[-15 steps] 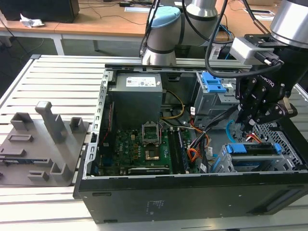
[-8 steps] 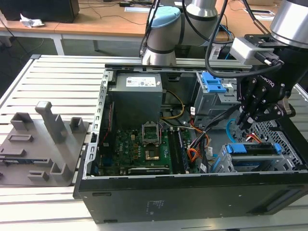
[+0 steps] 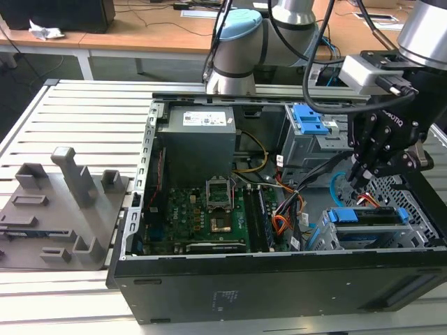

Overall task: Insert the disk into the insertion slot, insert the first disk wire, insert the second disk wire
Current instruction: 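Insert the second disk wire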

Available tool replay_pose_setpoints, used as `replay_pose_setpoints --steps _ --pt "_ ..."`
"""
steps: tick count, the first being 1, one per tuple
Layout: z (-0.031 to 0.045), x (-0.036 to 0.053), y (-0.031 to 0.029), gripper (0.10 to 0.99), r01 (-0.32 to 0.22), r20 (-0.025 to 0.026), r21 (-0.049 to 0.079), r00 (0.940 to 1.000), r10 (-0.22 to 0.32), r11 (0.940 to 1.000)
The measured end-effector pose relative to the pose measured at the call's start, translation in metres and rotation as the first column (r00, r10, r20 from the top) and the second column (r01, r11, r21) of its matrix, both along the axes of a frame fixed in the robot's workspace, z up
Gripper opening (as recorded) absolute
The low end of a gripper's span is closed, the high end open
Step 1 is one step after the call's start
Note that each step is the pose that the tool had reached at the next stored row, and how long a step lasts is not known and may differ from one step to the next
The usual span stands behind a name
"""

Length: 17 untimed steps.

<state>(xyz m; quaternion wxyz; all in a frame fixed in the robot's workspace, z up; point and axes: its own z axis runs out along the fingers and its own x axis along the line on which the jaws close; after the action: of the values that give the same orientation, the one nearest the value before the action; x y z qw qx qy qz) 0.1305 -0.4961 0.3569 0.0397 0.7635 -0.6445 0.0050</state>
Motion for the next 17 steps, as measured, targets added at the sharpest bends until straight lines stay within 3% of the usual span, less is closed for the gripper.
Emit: replay_pose_setpoints --steps 2,4,10,16,17 --pt "-0.0002 0.0 -0.0036 0.165 0.004 0.0 0.001 1.0 -0.004 1.0" --pt "-0.0006 0.0001 -0.0119 0.165 0.009 0.0 0.001 1.0 -0.009 1.0" --pt "-0.0018 0.0002 -0.0278 0.165 0.02 0.0 0.002 0.9998 -0.02 0.9998" --pt "-0.0055 0.0007 -0.0281 0.165 0.106 0.0 0.002 0.9943 -0.106 0.9943" --pt "-0.0056 0.0011 -0.0281 0.165 0.12 0.0007 -0.003 0.9928 -0.12 0.9928"
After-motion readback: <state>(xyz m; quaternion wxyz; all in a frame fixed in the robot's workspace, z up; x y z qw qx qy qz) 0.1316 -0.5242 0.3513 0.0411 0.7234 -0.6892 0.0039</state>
